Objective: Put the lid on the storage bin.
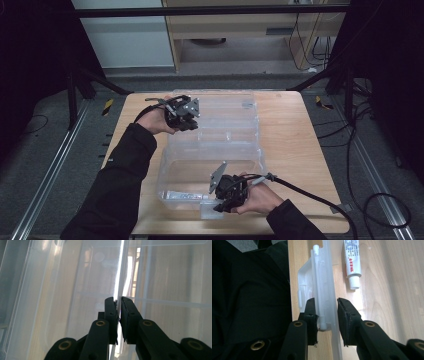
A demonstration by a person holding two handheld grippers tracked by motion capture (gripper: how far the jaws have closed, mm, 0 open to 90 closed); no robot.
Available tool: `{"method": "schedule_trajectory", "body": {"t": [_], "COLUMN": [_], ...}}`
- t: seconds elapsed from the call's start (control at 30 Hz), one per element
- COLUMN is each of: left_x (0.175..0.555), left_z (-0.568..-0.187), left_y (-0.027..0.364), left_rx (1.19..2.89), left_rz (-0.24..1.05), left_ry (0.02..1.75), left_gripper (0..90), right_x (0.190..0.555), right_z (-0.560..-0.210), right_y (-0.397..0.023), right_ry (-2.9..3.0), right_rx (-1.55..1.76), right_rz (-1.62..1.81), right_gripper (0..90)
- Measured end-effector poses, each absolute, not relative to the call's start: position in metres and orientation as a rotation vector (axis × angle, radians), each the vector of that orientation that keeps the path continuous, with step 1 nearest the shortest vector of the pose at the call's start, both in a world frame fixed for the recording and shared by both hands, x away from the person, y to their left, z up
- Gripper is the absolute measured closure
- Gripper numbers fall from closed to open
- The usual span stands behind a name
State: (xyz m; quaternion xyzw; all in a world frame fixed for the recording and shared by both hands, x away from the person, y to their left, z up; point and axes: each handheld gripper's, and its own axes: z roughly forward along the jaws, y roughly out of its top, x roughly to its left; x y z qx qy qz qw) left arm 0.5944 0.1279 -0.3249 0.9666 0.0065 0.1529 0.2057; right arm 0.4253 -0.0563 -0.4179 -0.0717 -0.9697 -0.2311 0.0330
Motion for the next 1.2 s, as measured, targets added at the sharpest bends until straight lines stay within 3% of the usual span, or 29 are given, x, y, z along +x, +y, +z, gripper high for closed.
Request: {"method": "schedule_trajectory", "body": {"t": [1.2], "left_x": [0.586], "left_z": [-0.307], "left_y": [0.119], "left_rx": [2.752], "left_rz": [0.369], "left_ry": [-0.069], "left_gripper": [89.8], "right_x": [0.426], "right_z": [-0.418], "right_y": [-0.056], "right_ry": [-3.019], "right_rx": [-0.226], "right_rz": [-0.714], "right_gripper": [71.7]}}
